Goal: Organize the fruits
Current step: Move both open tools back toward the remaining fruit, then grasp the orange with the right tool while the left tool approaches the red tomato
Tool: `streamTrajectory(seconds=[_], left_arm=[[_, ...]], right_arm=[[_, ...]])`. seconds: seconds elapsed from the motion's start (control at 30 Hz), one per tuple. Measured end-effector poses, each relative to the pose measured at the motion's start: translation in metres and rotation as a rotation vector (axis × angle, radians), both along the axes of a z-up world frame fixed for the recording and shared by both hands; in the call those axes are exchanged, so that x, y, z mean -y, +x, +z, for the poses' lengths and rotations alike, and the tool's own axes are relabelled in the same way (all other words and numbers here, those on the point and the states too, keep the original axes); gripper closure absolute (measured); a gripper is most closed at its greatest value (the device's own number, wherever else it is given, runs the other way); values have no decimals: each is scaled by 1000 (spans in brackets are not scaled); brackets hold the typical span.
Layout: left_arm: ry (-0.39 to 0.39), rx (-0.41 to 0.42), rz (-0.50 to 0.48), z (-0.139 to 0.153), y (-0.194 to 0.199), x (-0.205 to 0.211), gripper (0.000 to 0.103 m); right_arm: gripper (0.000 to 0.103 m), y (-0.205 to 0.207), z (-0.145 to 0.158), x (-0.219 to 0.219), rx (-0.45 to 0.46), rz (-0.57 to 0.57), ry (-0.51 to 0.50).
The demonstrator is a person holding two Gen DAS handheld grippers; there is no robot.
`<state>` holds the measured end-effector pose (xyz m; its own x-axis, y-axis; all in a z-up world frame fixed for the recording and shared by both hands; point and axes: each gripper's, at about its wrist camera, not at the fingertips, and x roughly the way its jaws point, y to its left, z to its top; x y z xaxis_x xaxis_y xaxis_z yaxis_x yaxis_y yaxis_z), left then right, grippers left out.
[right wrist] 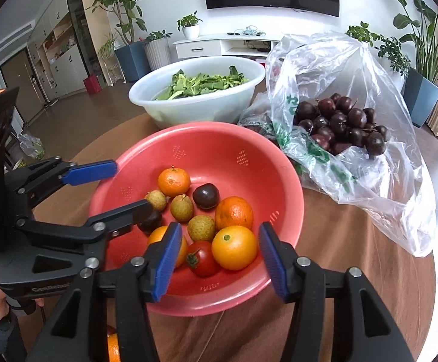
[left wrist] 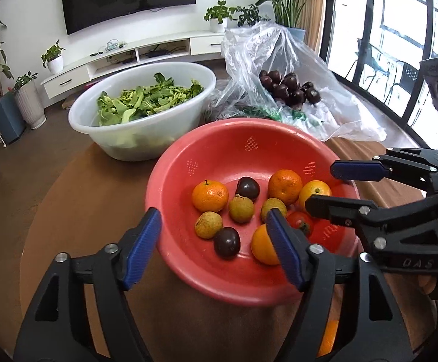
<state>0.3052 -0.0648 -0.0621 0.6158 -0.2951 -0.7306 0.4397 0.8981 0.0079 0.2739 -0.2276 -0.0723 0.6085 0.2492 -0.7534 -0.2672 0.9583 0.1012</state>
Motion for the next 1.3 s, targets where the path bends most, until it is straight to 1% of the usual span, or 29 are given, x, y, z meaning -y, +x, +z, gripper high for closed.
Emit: streamTrajectory(seconds=[0.1, 0.13, 0.17, 0.2, 0.3, 0.4, 0.5, 0.57, 0.63, 0.73, 0.8, 0.9, 1.07, 1.3], left_arm=[[-18, 13, 0, 8, -16, -6, 22], [-25, 19, -1, 10, -23, -9, 14], [-35, 24, 1, 12, -30, -13, 11], [-48, 30, 6, 14, -37, -17, 8], [-90, 33, 27, 17, -61, -30, 5], [-113, 34, 44, 16, -86, -40, 3], [-125, 29, 54, 12, -113, -50, 3], [-138, 5, 63, 4, -133, -58, 3], [-137, -22, 60, -6, -150, -62, 3], [-121, -64, 53, -21, -171, -65, 3], [-122, -79, 53, -29, -182, -67, 3], [-132, -97, 61, -37, -193, -71, 3], [-139, -96, 57, -38, -202, -70, 3], [-143, -101, 58, -35, -197, -69, 3]], right_arm=[[47, -10, 8, 3, 13, -8, 16], [47, -15, 12, 4, 20, -10, 26], [45, -23, 16, 7, 30, -16, 45], [41, -30, 19, 9, 37, -20, 64], [32, -55, 24, 13, 51, -28, 109], [32, -81, 21, 13, 41, -18, 149], [32, -104, 8, 9, -12, -9, 194], [32, -114, 0, 4, -41, -1, 205], [32, -121, -8, -3, -63, 23, 194], [36, -125, -18, -16, -91, 59, 171], [39, -125, -25, -21, -118, 77, 187], [39, -123, -28, -27, -125, 93, 204], [40, -115, -37, -31, -162, 77, 230], [42, -104, -46, -30, -201, 68, 260]])
